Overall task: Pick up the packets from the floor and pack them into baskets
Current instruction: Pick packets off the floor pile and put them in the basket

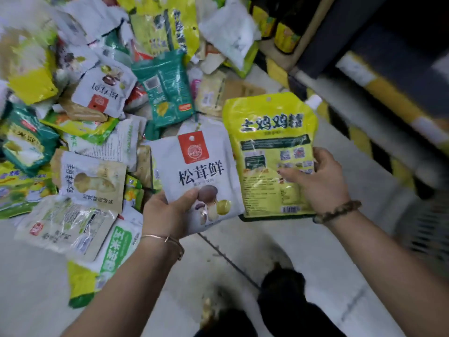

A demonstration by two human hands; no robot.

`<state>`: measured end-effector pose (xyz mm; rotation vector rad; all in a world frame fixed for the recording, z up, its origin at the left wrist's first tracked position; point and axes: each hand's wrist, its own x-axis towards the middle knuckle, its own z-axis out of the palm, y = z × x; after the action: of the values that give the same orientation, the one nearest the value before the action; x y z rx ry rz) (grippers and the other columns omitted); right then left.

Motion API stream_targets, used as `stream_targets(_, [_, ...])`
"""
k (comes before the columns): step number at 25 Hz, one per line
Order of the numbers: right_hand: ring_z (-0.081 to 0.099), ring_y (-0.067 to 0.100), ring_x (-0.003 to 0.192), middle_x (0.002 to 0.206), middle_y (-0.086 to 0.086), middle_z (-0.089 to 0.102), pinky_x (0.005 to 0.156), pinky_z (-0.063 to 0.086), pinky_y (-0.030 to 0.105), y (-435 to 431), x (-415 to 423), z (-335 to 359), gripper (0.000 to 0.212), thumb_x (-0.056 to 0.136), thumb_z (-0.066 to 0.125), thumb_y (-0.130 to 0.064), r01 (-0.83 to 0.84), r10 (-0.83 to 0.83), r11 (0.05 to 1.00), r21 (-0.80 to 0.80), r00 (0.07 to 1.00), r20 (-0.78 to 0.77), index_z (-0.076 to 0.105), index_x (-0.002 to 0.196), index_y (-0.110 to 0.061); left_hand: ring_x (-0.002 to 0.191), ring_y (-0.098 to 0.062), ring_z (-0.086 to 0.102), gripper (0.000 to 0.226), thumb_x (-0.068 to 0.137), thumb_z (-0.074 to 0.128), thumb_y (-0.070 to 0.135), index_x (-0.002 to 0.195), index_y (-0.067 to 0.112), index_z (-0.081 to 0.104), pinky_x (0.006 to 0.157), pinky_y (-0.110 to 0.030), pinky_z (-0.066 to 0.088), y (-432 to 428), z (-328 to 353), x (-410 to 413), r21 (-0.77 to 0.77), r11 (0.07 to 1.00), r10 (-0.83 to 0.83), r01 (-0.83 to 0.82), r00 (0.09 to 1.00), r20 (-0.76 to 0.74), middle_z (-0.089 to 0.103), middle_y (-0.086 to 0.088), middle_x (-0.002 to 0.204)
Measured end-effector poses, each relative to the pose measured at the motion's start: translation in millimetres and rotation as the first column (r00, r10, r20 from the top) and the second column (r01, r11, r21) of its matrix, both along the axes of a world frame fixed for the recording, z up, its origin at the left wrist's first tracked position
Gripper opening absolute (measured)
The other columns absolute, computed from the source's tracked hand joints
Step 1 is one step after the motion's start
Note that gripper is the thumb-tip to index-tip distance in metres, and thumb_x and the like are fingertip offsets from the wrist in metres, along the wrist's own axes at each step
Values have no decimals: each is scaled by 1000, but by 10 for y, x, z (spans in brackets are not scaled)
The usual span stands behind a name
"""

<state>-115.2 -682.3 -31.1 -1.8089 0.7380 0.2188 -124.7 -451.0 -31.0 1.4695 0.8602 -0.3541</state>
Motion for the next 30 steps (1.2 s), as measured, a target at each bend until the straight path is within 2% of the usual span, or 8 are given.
stream_targets(6, [59, -12, 60, 80, -10, 63, 61, 47, 9, -872, -1356, 1681, 27, 77, 74, -12, 332, -343, 936, -119, 935, -90, 58, 98, -7, 77, -25, 65, 15, 81, 68, 2, 79, 17, 69, 81, -43, 53, -907, 1606, -402, -70, 970, -241, 234, 962, -125, 70, 9, 64])
stream_targets(9, [64, -2, 73, 86, -6, 67, 76, 55, 29, -1278, -1956, 2159, 29, 75, 76, -11, 483, -494, 868, -118, 863, -104, 60, 100, -7, 56, -11, 65, 15, 83, 65, 3, 76, 16, 66, 59, -29, 55, -1481, 2081, -691, -98, 943, -330, 319, 933, -141, 68, 9, 57])
stream_targets(12, [61, 4, 84, 96, -8, 64, 79, 51, 29, -1850, -2540, 2405, 38, 75, 76, -11, 601, -613, 788, -129, 785, -86, 58, 108, -10, 47, -4, 63, 11, 82, 64, 0, 79, 10, 66, 44, -18, 50, -2247, 2356, -1111, -148, 919, -386, 365, 910, -150, 68, 7, 56])
stream_targets(17, [53, 19, 115, 123, 2, 56, 99, 45, 41, -3064, -3465, 2348, 69, 71, 80, -15, 722, -733, 679, -130, 675, -84, 48, 130, -2, 71, -19, 64, 10, 83, 66, 4, 78, 13, 68, 67, -28, 50, -3583, 2231, -1895, -46, 823, -567, 566, 812, -138, 70, -9, 84])
stream_targets(21, [65, 25, 85, 89, 6, 69, 74, 54, 34, -4228, -4307, 2298, 39, 69, 81, -14, 715, -754, 646, -267, 651, -83, 59, 100, -5, 82, -21, 61, 15, 77, 71, 13, 91, 13, 65, 74, -31, 49, -4792, 2033, -2506, 12, 712, -695, 702, 708, -128, 67, -6, 84])
stream_targets(24, [65, 9, 64, 77, 0, 68, 63, 52, 31, -4977, -4705, 2153, 28, 71, 79, -9, 714, -765, 633, -299, 636, -101, 61, 93, -5, 88, -18, 60, 19, 81, 64, 6, 97, 15, 62, 81, -31, 45, -5584, 1859, -2764, 12, 646, -761, 763, 646, -56, 68, -16, 103])
stream_targets(28, [62, 15, 65, 79, 0, 66, 57, 50, 22, -5416, -4833, 1794, 25, 73, 78, -10, 689, -745, 653, -315, 659, -105, 58, 87, -10, 97, -31, 63, 25, 82, 62, 9, 107, 9, 61, 66, -19, 39, -6233, 1580, -2924, 251, 486, -827, 837, 533, -177, 68, -14, 106])
stream_targets(30, [55, 12, 61, 70, -8, 56, 51, 39, 12, -5494, -4794, 1667, 29, 75, 76, -11, 659, -735, 656, -367, 668, -115, 48, 77, -18, 100, -28, 62, 27, 83, 61, 9, 110, 9, 57, 67, -18, 34, -6415, 1493, -3040, 348, 458, -805, 818, 548, -228, 67, -10, 108])
